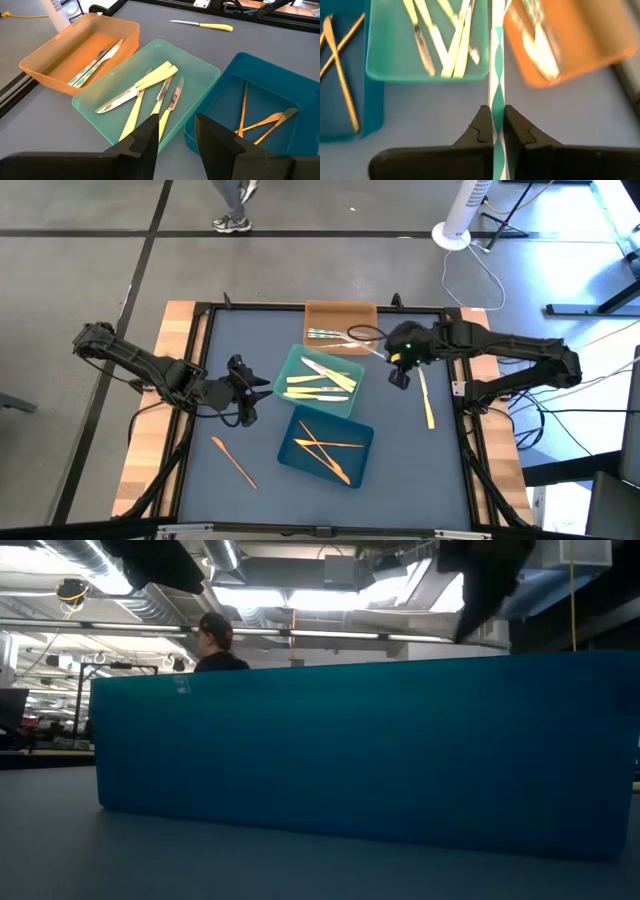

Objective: Sort silverware by color (type)
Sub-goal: Put the white and blue knife into the orange bin, then put the golden knife into the blue bin

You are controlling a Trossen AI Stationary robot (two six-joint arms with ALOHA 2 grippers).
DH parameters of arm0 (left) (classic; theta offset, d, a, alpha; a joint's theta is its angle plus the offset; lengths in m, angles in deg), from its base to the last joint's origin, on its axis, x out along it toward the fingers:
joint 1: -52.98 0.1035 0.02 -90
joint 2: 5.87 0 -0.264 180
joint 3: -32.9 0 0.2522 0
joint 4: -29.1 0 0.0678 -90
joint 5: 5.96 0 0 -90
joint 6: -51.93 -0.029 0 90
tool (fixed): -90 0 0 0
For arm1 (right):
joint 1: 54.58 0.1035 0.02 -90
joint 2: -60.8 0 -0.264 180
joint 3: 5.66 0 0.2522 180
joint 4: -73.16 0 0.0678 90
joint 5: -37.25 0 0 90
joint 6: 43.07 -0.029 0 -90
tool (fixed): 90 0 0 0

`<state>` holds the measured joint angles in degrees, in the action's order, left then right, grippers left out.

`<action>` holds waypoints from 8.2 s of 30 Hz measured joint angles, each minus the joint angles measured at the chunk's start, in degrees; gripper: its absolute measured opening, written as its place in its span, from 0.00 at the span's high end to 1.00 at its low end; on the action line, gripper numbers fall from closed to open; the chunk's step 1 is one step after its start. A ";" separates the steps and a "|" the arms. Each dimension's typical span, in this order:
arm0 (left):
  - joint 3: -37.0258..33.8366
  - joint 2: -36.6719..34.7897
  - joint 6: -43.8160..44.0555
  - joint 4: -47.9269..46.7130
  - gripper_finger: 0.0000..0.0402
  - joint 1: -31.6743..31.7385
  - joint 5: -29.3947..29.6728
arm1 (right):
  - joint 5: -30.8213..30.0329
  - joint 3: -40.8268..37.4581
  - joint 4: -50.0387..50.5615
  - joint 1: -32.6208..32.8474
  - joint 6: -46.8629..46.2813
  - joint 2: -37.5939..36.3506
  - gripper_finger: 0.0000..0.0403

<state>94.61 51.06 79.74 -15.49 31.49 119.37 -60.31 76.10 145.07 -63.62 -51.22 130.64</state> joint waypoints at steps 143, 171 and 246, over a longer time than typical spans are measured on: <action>0.04 13.59 99.43 -5.52 0.70 -12.65 -43.58 | 17.29 9.91 -29.91 -28.87 32.35 47.24 0.74; 0.04 34.13 108.59 2.08 0.70 -18.34 -43.43 | 17.67 9.91 -29.80 -28.87 32.27 47.24 0.74; -0.15 34.03 104.29 -1.33 0.95 -18.56 -36.34 | 17.67 9.93 -29.75 -28.86 32.26 47.15 0.74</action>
<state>94.46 85.09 184.03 -16.82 12.93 83.04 -42.64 86.03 115.32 -92.48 -18.96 177.79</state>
